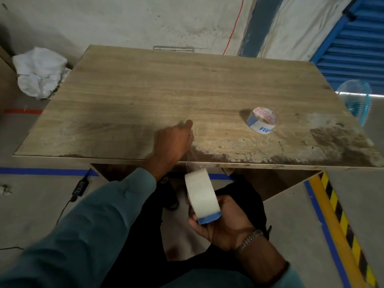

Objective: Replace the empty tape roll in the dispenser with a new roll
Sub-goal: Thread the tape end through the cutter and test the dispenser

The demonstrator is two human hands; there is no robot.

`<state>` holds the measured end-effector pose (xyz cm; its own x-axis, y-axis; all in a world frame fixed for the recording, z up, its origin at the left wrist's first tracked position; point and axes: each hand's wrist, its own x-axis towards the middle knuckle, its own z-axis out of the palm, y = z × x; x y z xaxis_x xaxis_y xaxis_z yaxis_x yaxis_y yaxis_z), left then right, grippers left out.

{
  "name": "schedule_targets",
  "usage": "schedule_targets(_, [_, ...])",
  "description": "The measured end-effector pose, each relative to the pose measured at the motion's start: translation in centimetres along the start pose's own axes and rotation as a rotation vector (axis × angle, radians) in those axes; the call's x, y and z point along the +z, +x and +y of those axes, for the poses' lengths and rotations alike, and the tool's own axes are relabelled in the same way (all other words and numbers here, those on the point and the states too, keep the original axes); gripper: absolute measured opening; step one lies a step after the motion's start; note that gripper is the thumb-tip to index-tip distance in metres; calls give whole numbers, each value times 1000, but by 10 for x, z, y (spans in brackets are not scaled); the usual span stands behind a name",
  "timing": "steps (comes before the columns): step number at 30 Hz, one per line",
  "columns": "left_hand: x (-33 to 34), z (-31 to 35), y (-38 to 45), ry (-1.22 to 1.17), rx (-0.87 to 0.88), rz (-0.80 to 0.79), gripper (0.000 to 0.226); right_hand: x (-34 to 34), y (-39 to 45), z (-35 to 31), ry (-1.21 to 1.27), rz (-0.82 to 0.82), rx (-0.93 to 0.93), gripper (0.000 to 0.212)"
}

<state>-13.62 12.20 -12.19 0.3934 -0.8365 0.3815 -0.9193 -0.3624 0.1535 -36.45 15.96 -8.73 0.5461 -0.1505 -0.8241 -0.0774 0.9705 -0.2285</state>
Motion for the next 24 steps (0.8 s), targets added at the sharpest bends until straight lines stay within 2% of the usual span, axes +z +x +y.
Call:
schedule_targets(2, [4,-1,-1,14,1,41,13,-4,6,3,62,52,-3,34])
schedule_targets(6, [9,-7,1,-82,-50,69,26,-5,17,-1,164,137,-25,37])
schedule_targets(13, [2,-8,2,-290,-109,13,43,-8,17,-2,94,153,-50,27])
schedule_targets(16, [-15,-10,-6,-564,-167,-94,49,-7,11,1,90,145,-66,25])
schedule_targets(18, [-22,-17,-17,-694,-116,-203,63,-8,7,3,84,138,-74,22])
schedule_targets(21, [-16,-24,-29,-584,23,-264,100,-6,3,6,83,128,-89,22])
schedule_targets(24, [-4,-24,-28,-328,150,-238,112,-3,-4,10,29,109,-99,23])
